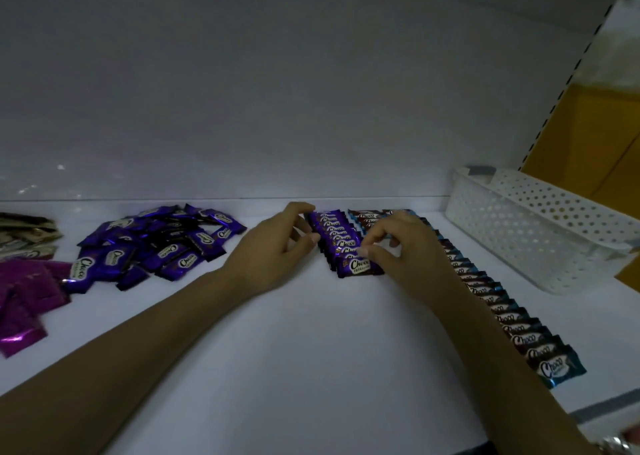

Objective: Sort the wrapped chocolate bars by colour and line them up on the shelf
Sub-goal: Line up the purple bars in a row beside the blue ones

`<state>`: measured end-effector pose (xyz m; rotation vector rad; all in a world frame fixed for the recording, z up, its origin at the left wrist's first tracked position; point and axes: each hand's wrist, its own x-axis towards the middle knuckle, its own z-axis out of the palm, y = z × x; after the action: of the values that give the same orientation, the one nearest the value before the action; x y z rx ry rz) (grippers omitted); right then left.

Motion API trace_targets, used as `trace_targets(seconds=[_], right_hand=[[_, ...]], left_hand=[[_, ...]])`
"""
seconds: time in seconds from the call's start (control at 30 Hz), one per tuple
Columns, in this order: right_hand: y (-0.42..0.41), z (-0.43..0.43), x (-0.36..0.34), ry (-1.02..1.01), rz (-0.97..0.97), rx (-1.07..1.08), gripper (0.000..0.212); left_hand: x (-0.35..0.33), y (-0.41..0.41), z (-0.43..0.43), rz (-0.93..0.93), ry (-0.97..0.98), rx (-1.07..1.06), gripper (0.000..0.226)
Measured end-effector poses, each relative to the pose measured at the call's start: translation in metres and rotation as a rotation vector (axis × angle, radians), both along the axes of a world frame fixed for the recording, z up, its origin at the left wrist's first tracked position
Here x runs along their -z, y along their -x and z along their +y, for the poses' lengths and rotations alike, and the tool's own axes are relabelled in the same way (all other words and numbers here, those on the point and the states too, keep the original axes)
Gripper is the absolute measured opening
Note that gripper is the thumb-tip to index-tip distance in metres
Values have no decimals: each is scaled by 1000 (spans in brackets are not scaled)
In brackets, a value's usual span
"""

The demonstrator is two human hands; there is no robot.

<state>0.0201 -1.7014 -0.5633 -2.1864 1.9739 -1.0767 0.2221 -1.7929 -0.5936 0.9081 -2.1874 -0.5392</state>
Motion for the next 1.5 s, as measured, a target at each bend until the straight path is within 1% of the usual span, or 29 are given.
trace_targets(seconds=[0.1, 0.17, 0.23, 0.3, 0.37, 0.43, 0.53, 0.6, 0.63, 0.67, 0.73, 0.8, 0.9, 0.97, 1.07, 1.17, 1.27, 1.37, 1.5], right_hand=[[-21, 0, -9, 72, 20, -27, 9], [-41, -5, -16, 55, 15, -92, 10], [-62, -16, -22, 7, -35, -149, 11], [-85, -33, -27, -80, -159, -186, 13], [-111, -55, -24, -182, -280, -199, 15], [-135, -80, -14, -240, -288, -188, 20], [-162, -109, 6, -299, -181, -125, 27], [-171, -117, 18, -295, -48, -45, 27], [-172, -118, 22, -260, -5, -16, 26], [-173, -116, 26, -216, -12, -19, 24], [-172, -114, 30, -152, -138, -103, 17], [-171, -111, 29, -159, -256, -188, 11], [-176, -103, 30, -153, -327, -256, 13], [-181, -100, 30, -123, -434, -287, 20], [-185, -98, 29, -105, -611, -272, 30], [-185, -98, 28, -160, -762, -267, 33], [-186, -98, 29, -127, -759, -222, 32], [-188, -97, 31, -75, -728, -185, 32], [-186, -97, 31, -33, -800, -155, 27]], left_hand=[[-5, -4, 2, -100, 46, -42, 38], [-10, -18, 1, -249, 91, -85, 45], [-15, -39, 0, -405, 180, -161, 54], [-19, -64, 2, -498, 228, -287, 63], [-19, -88, 6, -546, 174, -434, 78], [-15, -108, 10, -575, 62, -546, 97], [-8, -125, 10, -581, -121, -628, 119], [-5, -129, 8, -589, -162, -627, 123], [-2, -129, 7, -587, -148, -619, 121], [1, -129, 6, -574, -115, -614, 118], [4, -130, 3, -531, -18, -625, 111], [4, -132, -1, -514, 70, -615, 104], [6, -131, -1, -493, 137, -606, 97], [8, -130, 0, -479, 121, -606, 97], [9, -128, 1, -444, 14, -593, 100], [6, -127, 0, -438, 1, -612, 91], [2, -124, 0, -414, -17, -592, 77], [-3, -114, 1, -316, -2, -534, 62], [-6, -108, 2, -251, 53, -481, 48]])
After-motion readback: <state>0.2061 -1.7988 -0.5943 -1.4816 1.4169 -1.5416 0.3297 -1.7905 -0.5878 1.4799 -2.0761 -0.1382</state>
